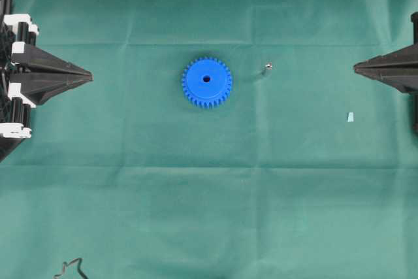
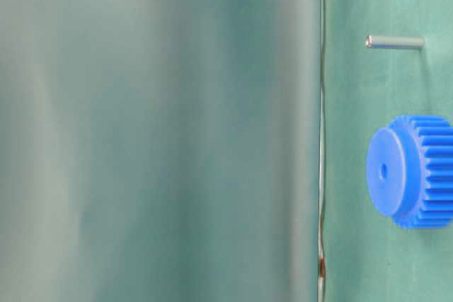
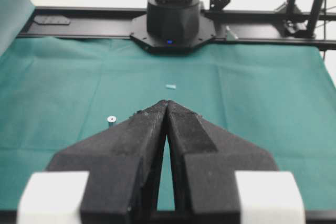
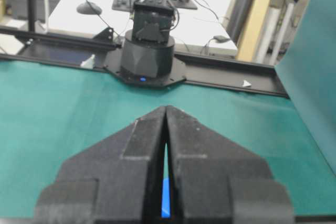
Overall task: Insert the shaft into the center hole of the gear.
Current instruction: 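Move the open right gripper toward the small silver shaft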
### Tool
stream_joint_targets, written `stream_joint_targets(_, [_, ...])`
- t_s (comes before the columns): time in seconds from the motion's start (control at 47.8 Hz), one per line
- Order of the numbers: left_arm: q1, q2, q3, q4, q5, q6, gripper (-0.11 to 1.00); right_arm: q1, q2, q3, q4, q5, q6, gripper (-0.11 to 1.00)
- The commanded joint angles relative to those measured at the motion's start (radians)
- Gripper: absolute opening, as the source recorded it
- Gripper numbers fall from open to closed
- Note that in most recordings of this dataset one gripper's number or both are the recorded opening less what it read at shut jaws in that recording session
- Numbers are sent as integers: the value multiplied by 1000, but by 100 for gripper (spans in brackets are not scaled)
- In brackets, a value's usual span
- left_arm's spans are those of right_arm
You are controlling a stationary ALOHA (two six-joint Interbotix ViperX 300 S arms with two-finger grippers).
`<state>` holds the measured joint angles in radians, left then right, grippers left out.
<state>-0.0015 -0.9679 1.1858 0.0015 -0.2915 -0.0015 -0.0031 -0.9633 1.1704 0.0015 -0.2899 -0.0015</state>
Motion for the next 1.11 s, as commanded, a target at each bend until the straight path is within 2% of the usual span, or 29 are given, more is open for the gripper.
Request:
stream_joint_targets(0.0, [0, 9, -38, 12, 21, -6, 0, 0, 12, -14, 2, -3, -3, 2])
stream_joint_targets(0.23, [0, 5, -43, 12, 35, -9, 0, -9, 41, -57, 0, 74, 3, 2])
stream_joint_targets(0.585, [0, 11, -43, 12, 37, -9, 0, -104, 218, -103, 3, 57, 8, 5])
stream_joint_targets(0.648, [0, 11, -41, 12, 37, -9, 0, -118, 270, -107, 8, 43, 8, 15])
stream_joint_targets(0.711, [0, 11, -41, 12, 37, -9, 0, -130, 321, -114, 14, 35, 8, 31])
stream_joint_targets(0.815, [0, 11, -41, 12, 37, -9, 0, -163, 431, -132, 26, 34, 8, 65])
stream_joint_targets(0.92, [0, 11, -41, 12, 38, -9, 0, -186, 549, -158, 28, 28, 8, 91])
stream_joint_targets(0.962, [0, 11, -41, 12, 41, -9, 0, -190, 588, -167, 31, 25, 8, 92])
stream_joint_targets(1.024, [0, 11, -41, 12, 52, -9, 0, -196, 644, -181, 34, 15, 8, 86])
stream_joint_targets(1.087, [-2, 11, -41, 12, 61, -9, 0, -198, 706, -192, 43, 2, 8, 85])
